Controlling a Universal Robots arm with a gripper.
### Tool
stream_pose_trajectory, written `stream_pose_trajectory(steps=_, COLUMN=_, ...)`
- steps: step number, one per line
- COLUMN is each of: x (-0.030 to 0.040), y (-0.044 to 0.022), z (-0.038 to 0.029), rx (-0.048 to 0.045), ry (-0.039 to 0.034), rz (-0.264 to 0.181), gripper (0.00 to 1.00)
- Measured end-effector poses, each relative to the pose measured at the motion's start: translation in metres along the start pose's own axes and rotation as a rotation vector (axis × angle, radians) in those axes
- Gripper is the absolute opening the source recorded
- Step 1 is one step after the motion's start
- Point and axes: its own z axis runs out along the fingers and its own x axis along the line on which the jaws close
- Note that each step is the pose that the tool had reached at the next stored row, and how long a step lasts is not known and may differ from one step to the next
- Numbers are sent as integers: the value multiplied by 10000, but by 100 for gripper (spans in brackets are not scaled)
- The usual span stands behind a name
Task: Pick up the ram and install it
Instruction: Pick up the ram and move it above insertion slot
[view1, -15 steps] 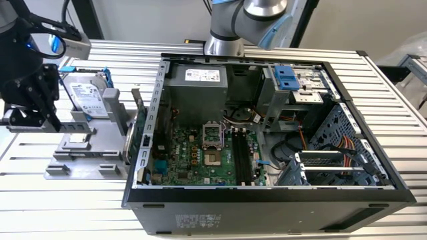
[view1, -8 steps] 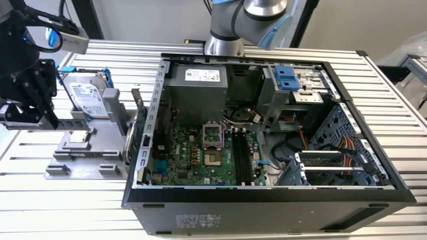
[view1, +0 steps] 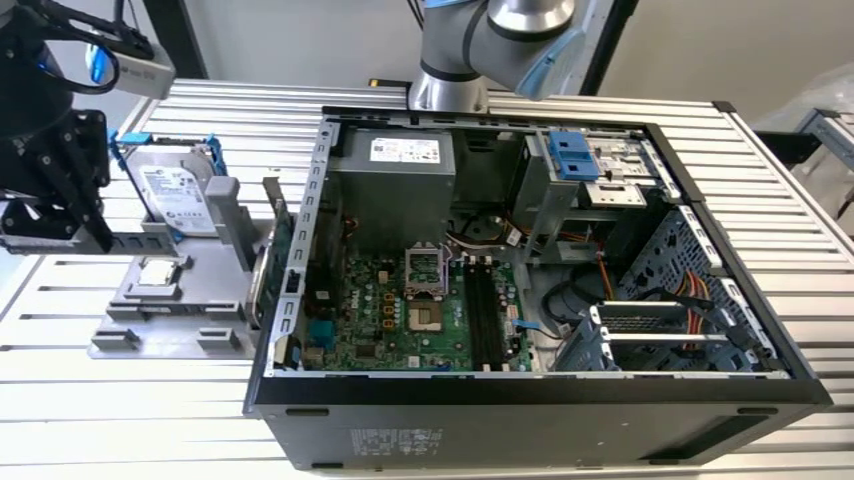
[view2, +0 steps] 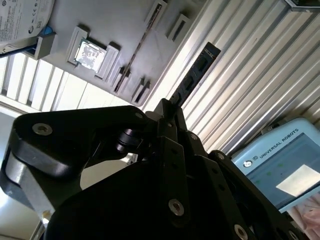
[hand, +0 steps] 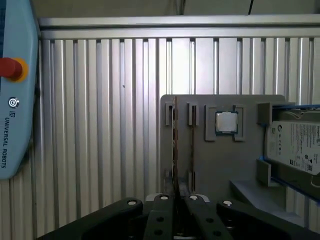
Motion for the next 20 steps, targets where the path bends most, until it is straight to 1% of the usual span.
stream_pose_trajectory(steps=15, x=4, y=3, z=-155, rx=-1, ry=0, rz=1, gripper=0)
stream_pose_trajectory(steps=20, x=4, y=4, z=-185, rx=1, ry=0, rz=0, gripper=0)
